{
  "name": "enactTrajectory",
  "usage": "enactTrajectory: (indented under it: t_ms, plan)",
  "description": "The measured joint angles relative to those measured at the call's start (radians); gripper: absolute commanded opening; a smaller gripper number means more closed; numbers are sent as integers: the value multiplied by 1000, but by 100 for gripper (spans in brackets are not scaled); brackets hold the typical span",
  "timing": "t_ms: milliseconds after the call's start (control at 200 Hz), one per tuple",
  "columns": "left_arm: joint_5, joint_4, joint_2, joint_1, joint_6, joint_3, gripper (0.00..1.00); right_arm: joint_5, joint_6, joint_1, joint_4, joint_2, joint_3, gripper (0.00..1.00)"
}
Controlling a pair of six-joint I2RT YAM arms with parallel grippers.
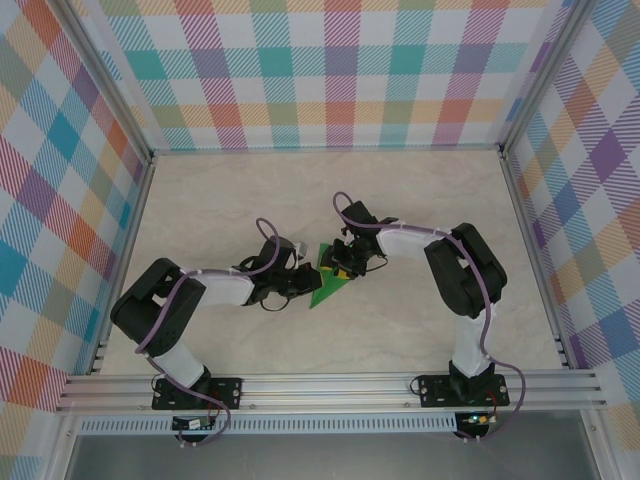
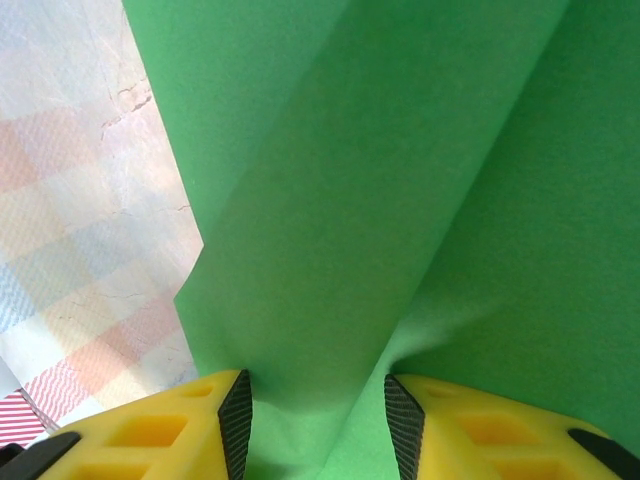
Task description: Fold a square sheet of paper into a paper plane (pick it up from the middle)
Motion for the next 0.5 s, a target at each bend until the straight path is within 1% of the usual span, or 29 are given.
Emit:
enactTrajectory:
  t_ms: [220,500]
  plan:
    - [-23,-35,0,0,6,13,6,0,0,0,-2,0,0,42]
    - [-26,-35,32,0,7,17,6,4,0,0,-4,0,0,39]
